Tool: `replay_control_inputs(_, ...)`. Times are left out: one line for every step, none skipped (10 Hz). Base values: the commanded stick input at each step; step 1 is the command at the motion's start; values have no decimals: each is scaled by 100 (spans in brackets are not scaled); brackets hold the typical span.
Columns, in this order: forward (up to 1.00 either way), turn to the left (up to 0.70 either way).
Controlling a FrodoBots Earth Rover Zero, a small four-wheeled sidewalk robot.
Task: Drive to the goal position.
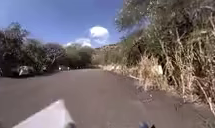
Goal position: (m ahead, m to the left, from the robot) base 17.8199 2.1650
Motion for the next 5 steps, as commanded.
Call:
replay_control_inputs(50, 0)
replay_control_inputs(50, 0)
replay_control_inputs(50, 0)
replay_control_inputs(50, 0)
replay_control_inputs(50, -21)
